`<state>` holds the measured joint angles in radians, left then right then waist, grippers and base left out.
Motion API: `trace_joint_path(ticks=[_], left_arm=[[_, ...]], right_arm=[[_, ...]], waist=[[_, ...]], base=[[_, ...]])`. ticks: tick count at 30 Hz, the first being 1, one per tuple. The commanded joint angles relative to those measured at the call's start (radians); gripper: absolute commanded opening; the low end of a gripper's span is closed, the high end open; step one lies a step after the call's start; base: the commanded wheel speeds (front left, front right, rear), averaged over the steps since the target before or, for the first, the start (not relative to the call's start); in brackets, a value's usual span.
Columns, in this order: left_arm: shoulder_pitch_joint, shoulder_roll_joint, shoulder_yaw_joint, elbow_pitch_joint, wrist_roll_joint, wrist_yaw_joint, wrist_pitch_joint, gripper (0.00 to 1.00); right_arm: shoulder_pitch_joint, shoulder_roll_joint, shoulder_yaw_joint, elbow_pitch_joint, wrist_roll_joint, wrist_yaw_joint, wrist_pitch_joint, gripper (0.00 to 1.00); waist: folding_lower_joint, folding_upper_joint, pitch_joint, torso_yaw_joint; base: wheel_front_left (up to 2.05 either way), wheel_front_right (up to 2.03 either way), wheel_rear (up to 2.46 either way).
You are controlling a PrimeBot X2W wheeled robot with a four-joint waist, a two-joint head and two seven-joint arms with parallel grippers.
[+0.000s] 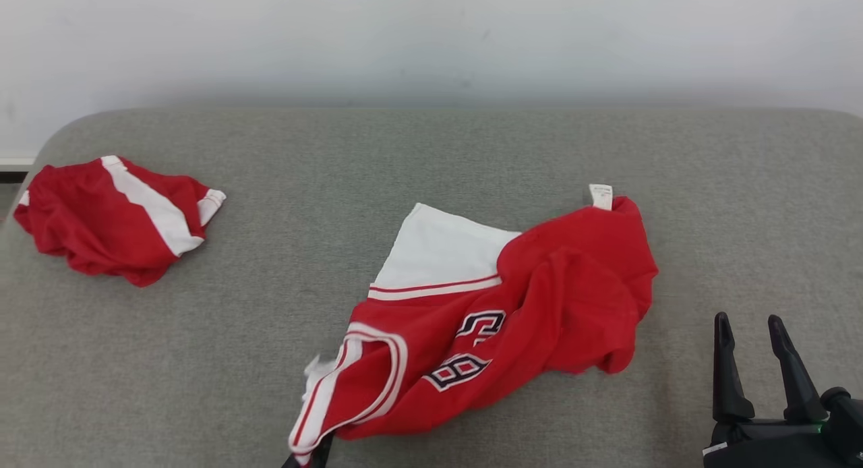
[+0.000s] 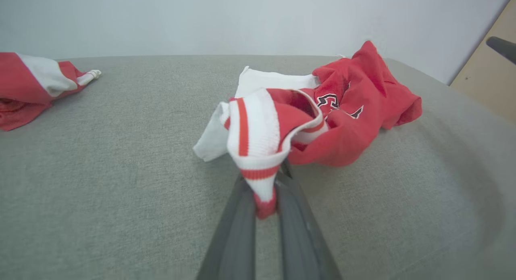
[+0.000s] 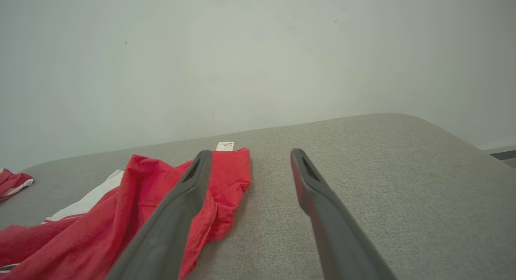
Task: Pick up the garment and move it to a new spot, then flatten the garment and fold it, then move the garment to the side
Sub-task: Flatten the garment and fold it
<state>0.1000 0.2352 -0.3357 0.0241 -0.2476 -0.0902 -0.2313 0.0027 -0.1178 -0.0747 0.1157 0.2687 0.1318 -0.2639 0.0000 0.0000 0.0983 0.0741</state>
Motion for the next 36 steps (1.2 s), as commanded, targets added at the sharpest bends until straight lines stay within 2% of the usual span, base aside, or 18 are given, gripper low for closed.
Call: trace_joint_path(ticks=[1, 6, 10, 15, 20, 27, 34, 36], left_arm=[[0.029, 0.012, 0.008, -0.029, -0.007, 0.01, 0.011, 0.0], [0.091, 0.035, 0.019, -0.108, -0.025, 0.025, 0.056, 0.0], [0.079, 0.029, 0.001, -0.129, -0.026, 0.02, 0.071, 0.0], [-0.018, 0.023, -0.053, -0.119, -0.015, -0.01, 0.071, 0.0], [-0.18, 0.017, -0.094, -0.084, -0.021, -0.029, 0.066, 0.0], [-0.432, 0.043, -0.106, 0.062, -0.06, -0.04, 0.056, 0.0], [-0.633, 0.077, -0.102, 0.309, -0.09, -0.038, 0.019, 0.0], [-0.678, 0.067, -0.101, 0.386, -0.109, -0.038, 0.004, 0.0]], right_arm=[[0.005, -0.006, -0.004, 0.004, 0.01, -0.002, -0.001, 1.0], [0.013, -0.003, -0.014, 0.015, 0.008, -0.002, -0.001, 1.0], [0.015, -0.001, -0.01, 0.022, 0.008, -0.002, -0.001, 1.0], [0.0, -0.01, 0.0, 0.04, 0.014, -0.002, -0.001, 1.0], [-0.022, -0.011, 0.007, 0.056, 0.011, -0.002, -0.001, 1.0], [-0.07, -0.005, 0.01, 0.076, 0.01, -0.002, -0.001, 1.0], [-0.126, 0.012, 0.002, 0.101, 0.015, -0.002, -0.001, 1.0], [-0.135, 0.018, -0.002, 0.108, 0.014, -0.002, -0.001, 1.0]], waist=[[0.0, 0.0, -0.002, 0.014], [0.0, 0.0, -0.01, 0.019], [0.0, 0.0, -0.015, 0.015], [0.0, 0.0, -0.017, -0.002], [0.0, 0.0, 0.004, -0.039], [0.0, 0.0, 0.078, -0.119], [0.0, 0.0, 0.151, -0.197], [0.0, 0.0, 0.163, -0.206]], base=[[0.0, 0.0, 0.0], [0.0, 0.0, 0.0], [0.0, 0.0, 0.0], [0.0, 0.0, 0.0], [0.0, 0.0, 0.0], [0.0, 0.0, 0.0], [0.0, 0.0, 0.0], [0.0, 0.0, 0.0]])
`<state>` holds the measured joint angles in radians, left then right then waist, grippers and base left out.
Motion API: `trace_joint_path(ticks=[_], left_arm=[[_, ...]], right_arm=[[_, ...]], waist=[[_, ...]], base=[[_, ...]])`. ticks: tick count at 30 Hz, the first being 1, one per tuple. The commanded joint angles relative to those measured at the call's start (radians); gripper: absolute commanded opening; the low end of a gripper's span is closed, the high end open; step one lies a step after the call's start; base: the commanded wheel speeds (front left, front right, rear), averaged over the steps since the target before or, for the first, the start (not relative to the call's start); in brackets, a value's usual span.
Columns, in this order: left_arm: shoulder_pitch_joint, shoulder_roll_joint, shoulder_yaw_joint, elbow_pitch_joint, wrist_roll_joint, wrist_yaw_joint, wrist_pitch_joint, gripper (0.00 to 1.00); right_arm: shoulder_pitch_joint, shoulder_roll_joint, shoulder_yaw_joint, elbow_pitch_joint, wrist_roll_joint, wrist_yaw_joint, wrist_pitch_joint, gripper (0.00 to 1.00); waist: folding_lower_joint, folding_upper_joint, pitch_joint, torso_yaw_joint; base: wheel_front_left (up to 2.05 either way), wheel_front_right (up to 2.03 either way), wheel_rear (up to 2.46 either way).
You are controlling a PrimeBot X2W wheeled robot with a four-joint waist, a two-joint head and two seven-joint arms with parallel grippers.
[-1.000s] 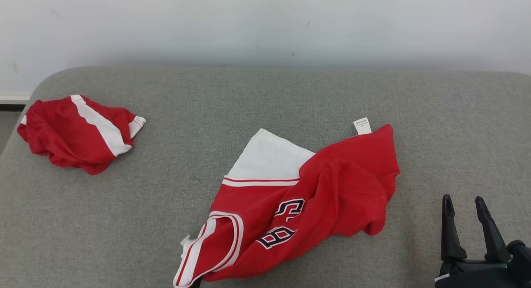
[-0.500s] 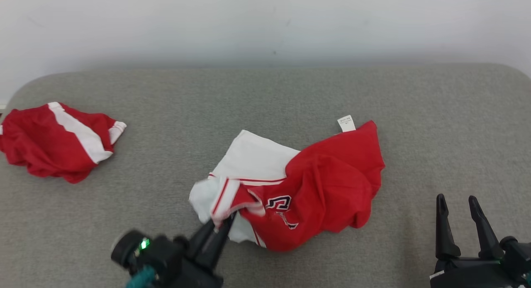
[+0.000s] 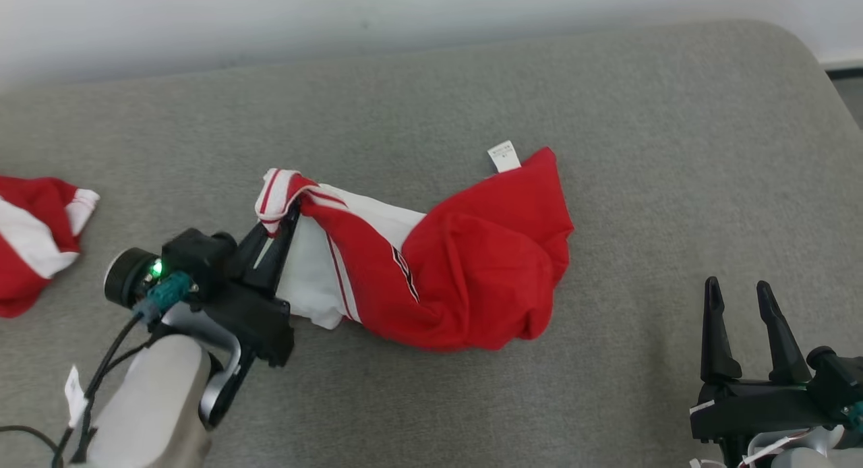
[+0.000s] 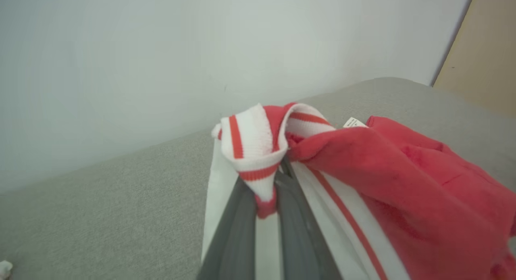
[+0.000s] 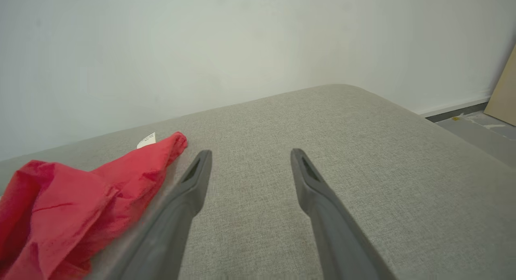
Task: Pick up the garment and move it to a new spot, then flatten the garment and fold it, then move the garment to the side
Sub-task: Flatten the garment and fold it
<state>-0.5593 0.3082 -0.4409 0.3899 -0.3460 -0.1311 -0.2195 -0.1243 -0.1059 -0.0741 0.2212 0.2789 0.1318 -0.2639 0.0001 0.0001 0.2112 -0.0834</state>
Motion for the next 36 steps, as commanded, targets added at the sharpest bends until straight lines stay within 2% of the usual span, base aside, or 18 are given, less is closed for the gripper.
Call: trace_joint_path(ticks=[1, 3, 5, 6, 7, 8, 9, 17, 22, 36], left_arm=[[-0.039, -0.009, -0.002, 0.058, -0.011, 0.002, -0.014, 0.0], [-0.076, -0.017, -0.006, 0.137, -0.021, 0.002, -0.027, 0.0], [-0.108, -0.028, -0.02, 0.208, -0.016, 0.002, -0.037, 0.07], [-0.118, -0.035, -0.018, 0.24, -0.023, 0.002, -0.039, 0.26], [-0.129, -0.04, -0.019, 0.27, -0.021, 0.002, -0.042, 0.39], [-0.138, -0.044, -0.021, 0.297, -0.014, 0.002, -0.045, 0.95], [-0.144, -0.051, -0.023, 0.316, -0.012, 0.002, -0.046, 1.0], [-0.095, -0.068, 0.037, 0.221, -0.005, 0.002, -0.045, 1.0], [-0.045, -0.036, 0.067, 0.181, -0.015, 0.002, -0.045, 1.0], [-0.062, -0.009, -0.112, 0.341, -0.144, 0.002, -0.045, 1.0]], right_arm=[[-0.012, 0.007, -0.005, 0.005, 0.003, -0.002, -0.001, 1.0], [-0.019, 0.01, -0.008, 0.012, 0.0, -0.002, -0.001, 1.0], [-0.024, 0.014, -0.008, 0.02, -0.005, -0.002, -0.001, 1.0], [-0.026, 0.016, -0.008, 0.025, -0.008, -0.002, -0.001, 1.0], [-0.028, 0.017, -0.008, 0.029, -0.01, -0.002, -0.001, 1.0], [-0.031, 0.019, -0.005, 0.033, -0.01, -0.002, -0.001, 1.0], [-0.035, 0.02, -0.003, 0.036, -0.01, -0.002, -0.001, 1.0], [-0.016, 0.023, -0.012, 0.047, -0.012, -0.002, -0.001, 1.0], [-0.003, 0.025, -0.007, 0.055, -0.006, -0.002, -0.001, 1.0], [0.004, 0.018, -0.005, 0.059, 0.0, -0.002, -0.001, 1.0]], waist=[[-0.0001, -0.0001, 0.054, -0.051], [-0.0001, -0.0001, 0.06, -0.054], [-0.0001, -0.0001, 0.062, -0.054], [-0.0001, -0.0001, 0.061, -0.052], [-0.0001, -0.0001, 0.059, -0.05], [-0.0001, -0.0001, 0.057, -0.048], [-0.0001, -0.0001, 0.054, -0.044], [-0.0001, -0.0001, 0.023, 0.007], [-0.0001, -0.0001, 0.007, 0.029], [-0.0001, -0.0001, 0.023, -0.004]], base=[[0.0, 0.0, 0.0], [0.0, 0.0, 0.0], [0.0, 0.0, 0.0], [0.0, 0.0, 0.0], [0.0, 0.0, 0.0], [0.0, 0.0, 0.0], [0.0, 0.0, 0.0], [0.0, 0.0, 0.0], [0.0, 0.0, 0.0], [0.0, 0.0, 0.0]])
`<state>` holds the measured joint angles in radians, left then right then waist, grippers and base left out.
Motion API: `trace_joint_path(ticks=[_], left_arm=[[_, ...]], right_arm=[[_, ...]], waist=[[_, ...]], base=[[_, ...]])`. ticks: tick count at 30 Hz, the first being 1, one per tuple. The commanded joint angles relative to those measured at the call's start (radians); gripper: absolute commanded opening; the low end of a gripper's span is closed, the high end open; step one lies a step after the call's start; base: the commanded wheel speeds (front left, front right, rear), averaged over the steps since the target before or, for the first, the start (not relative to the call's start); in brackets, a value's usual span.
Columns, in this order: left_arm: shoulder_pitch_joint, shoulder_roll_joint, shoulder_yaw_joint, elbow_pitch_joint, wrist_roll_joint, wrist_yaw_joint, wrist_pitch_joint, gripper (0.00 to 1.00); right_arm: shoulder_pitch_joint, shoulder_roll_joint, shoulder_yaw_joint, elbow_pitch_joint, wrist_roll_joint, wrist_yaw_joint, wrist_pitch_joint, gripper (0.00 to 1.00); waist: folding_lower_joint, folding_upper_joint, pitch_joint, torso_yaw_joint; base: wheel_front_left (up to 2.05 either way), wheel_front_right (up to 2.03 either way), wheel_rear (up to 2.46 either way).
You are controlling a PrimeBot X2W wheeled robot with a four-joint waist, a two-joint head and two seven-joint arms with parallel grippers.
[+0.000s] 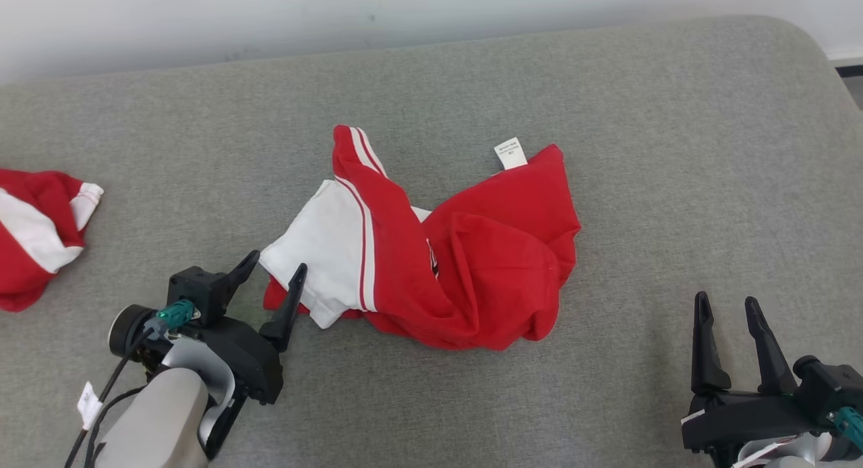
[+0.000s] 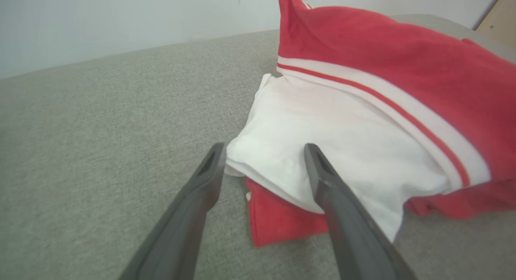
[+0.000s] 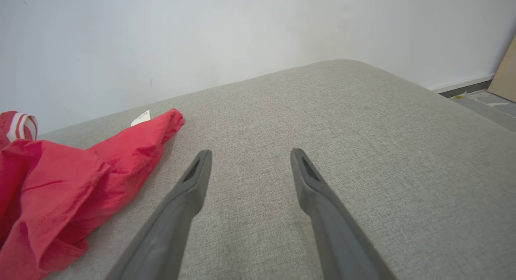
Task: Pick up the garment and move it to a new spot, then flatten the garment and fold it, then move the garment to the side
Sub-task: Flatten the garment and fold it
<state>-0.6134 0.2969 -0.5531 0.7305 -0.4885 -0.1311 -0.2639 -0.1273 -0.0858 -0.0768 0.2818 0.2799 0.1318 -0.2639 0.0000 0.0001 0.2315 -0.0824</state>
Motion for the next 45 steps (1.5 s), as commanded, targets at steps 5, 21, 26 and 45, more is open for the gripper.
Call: trace_joint_path(ticks=[5, 21, 26, 45], left_arm=[[-0.026, 0.002, -0.014, 0.046, -0.039, 0.002, 0.0, 1.0], [-0.015, -0.013, -0.033, 0.05, -0.079, 0.002, -0.001, 0.0], [-0.025, 0.001, -0.015, 0.034, -0.05, 0.002, 0.0, 0.31], [-0.035, -0.002, 0.008, 0.075, -0.014, 0.002, -0.001, 1.0]], right_arm=[[0.01, -0.001, -0.002, 0.0, -0.002, -0.002, -0.001, 1.0], [0.025, 0.003, -0.006, -0.002, -0.008, -0.002, -0.001, 1.0], [0.025, 0.001, -0.001, 0.002, -0.002, -0.002, -0.001, 1.0], [0.015, -0.003, 0.004, 0.007, 0.009, -0.002, -0.001, 1.0]], waist=[[0.0, -0.0001, 0.001, -0.016], [0.0, -0.0001, -0.033, 0.015], [0.0, -0.0001, -0.037, 0.019], [0.0, -0.0001, -0.024, -0.02]], base=[[0.0, 0.0, 0.0], [0.0, 0.0, 0.0], [0.0, 0.0, 0.0], [0.0, 0.0, 0.0]])
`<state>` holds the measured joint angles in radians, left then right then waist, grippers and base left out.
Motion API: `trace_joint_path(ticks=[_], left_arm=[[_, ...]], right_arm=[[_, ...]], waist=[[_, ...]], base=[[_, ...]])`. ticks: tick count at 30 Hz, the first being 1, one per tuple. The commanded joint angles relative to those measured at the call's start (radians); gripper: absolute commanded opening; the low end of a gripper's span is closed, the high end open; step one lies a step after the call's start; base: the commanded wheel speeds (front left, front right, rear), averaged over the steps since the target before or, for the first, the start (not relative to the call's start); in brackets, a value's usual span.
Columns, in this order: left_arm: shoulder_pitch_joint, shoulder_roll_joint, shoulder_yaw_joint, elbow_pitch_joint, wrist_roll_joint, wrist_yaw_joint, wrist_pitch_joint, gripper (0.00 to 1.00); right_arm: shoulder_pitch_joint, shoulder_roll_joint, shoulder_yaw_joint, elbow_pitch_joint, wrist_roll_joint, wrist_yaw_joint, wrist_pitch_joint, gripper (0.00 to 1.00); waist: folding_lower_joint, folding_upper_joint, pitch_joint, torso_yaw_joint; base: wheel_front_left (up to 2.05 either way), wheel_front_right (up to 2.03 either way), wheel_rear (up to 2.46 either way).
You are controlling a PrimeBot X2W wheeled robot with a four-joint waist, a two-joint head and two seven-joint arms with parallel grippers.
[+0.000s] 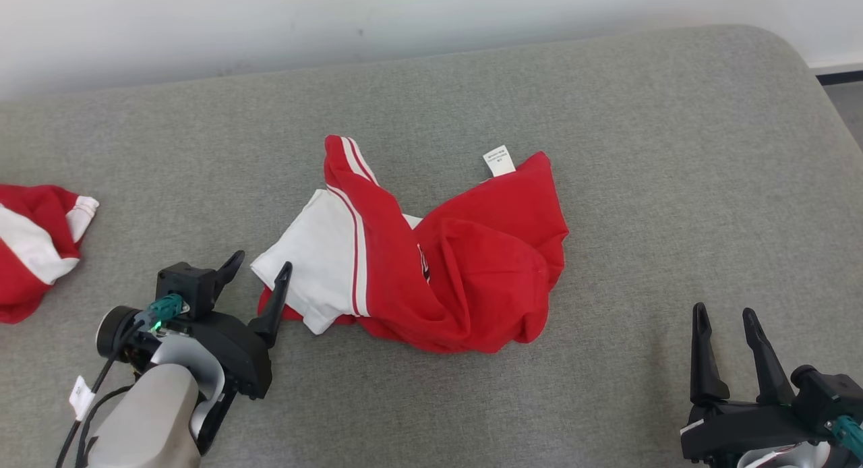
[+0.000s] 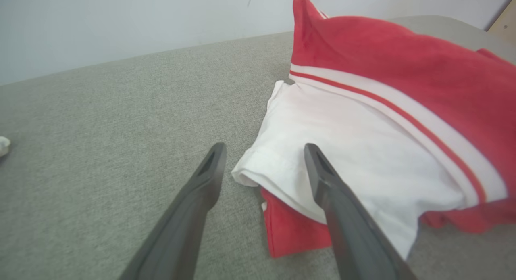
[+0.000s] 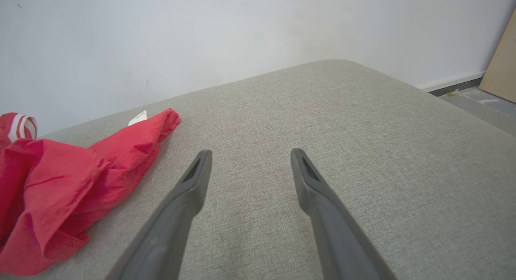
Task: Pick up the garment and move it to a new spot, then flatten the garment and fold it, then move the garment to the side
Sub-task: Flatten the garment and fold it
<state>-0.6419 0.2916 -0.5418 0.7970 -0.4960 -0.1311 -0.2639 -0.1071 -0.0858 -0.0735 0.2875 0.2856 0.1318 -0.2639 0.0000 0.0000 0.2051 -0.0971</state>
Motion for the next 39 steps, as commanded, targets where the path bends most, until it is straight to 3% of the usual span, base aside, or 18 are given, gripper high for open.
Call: trace_joint_path(ticks=[1, 8, 9, 10, 11, 19, 27, 35, 39], left_arm=[[-0.012, 0.004, -0.006, 0.015, -0.011, 0.002, -0.001, 1.0], [-0.033, -0.009, -0.072, 0.085, -0.067, 0.002, 0.0, 1.0], [-0.037, -0.01, -0.085, 0.081, -0.072, 0.002, 0.0, 0.8], [-0.044, -0.005, -0.081, 0.073, -0.083, 0.002, 0.0, 0.29], [-0.044, -0.005, -0.082, 0.068, -0.091, 0.002, 0.0, 0.0], [-0.006, 0.003, -0.057, -0.015, -0.074, 0.002, 0.0, 0.0], [0.145, 0.014, 0.036, -0.232, -0.025, 0.009, 0.0, 0.0], [0.404, 0.061, 0.093, -0.459, -0.046, 0.099, 0.003, 0.0], [0.541, 0.051, 0.116, -0.559, -0.096, 0.157, 0.006, 0.0]], right_arm=[[-0.005, -0.002, 0.001, 0.001, 0.003, -0.002, -0.001, 1.0], [-0.003, 0.005, -0.003, -0.002, -0.002, -0.002, -0.001, 1.0], [-0.002, 0.005, -0.005, -0.003, -0.002, -0.002, -0.001, 1.0], [-0.001, 0.005, -0.008, -0.005, -0.003, -0.002, -0.001, 1.0], [0.001, 0.005, -0.009, -0.006, -0.004, -0.002, -0.001, 1.0], [0.025, 0.002, -0.011, 0.002, -0.008, -0.002, -0.001, 1.0], [0.067, 0.003, -0.019, 0.011, 0.001, -0.002, -0.001, 1.0], [0.092, 0.008, -0.023, 0.013, 0.005, -0.002, -0.001, 1.0], [0.095, 0.01, -0.032, 0.01, 0.007, -0.002, -0.001, 1.0]], waist=[[0.0, 0.0, 0.004, -0.008], [0.0, 0.0, 0.008, -0.02], [0.0, 0.0, 0.009, -0.02], [0.0, 0.0, 0.009, -0.019], [0.0, 0.0, 0.008, -0.017], [0.0, 0.0, -0.033, 0.014], [0.0, 0.0, -0.105, 0.075], [0.0, 0.0, -0.125, 0.132], [0.0, 0.0, -0.117, 0.151]], base=[[0.0, 0.0, 0.0], [0.0, 0.0, 0.0], [0.0, 0.0, 0.0], [0.0, 0.0, 0.0], [0.0, 0.0, 0.0], [0.0, 0.0, 0.0], [0.0, 0.0, 0.0], [0.0, 0.0, 0.0], [0.0, 0.0, 0.0]])
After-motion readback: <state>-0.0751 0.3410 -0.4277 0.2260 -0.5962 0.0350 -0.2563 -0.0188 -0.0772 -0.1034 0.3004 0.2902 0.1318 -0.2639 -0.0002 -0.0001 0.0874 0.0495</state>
